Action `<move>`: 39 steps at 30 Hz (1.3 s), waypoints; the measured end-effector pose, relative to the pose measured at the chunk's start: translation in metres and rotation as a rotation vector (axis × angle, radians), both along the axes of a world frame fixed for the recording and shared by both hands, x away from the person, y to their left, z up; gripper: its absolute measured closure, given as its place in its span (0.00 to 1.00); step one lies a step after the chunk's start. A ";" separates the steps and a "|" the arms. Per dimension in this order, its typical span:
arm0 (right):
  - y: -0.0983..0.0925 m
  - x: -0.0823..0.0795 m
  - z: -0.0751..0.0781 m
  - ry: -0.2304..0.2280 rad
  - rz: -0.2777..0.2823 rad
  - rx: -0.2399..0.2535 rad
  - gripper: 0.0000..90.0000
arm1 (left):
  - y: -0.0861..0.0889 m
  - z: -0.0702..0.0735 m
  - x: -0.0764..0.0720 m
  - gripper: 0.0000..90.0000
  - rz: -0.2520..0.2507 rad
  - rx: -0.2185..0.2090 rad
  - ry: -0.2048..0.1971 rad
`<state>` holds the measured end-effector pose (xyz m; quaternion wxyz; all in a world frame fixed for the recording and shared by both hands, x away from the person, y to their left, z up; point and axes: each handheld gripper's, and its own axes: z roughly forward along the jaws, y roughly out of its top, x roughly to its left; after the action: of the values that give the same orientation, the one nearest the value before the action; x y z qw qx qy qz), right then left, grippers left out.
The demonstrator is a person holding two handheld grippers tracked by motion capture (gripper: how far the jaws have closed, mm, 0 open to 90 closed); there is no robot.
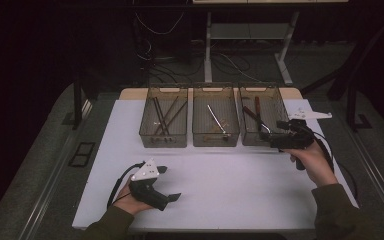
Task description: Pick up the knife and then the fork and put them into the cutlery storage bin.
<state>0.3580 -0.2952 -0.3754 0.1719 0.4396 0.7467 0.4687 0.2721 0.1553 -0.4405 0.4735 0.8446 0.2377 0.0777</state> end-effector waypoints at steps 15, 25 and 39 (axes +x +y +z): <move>0.001 -0.048 -0.029 -0.018 0.053 -0.008 0.13 | 0.002 0.001 0.001 0.00 0.006 -0.015 0.005; 0.006 -0.072 -0.050 -0.021 0.096 -0.001 0.13 | 0.002 0.001 0.001 0.00 0.006 -0.015 0.006; 0.008 -0.095 -0.066 0.012 0.149 -0.048 0.13 | 0.002 0.002 0.000 0.00 0.003 -0.013 0.003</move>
<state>0.2635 -0.2872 -0.4415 0.1424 0.3814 0.7895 0.4594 0.2725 0.1571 -0.4389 0.4784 0.8413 0.2401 0.0757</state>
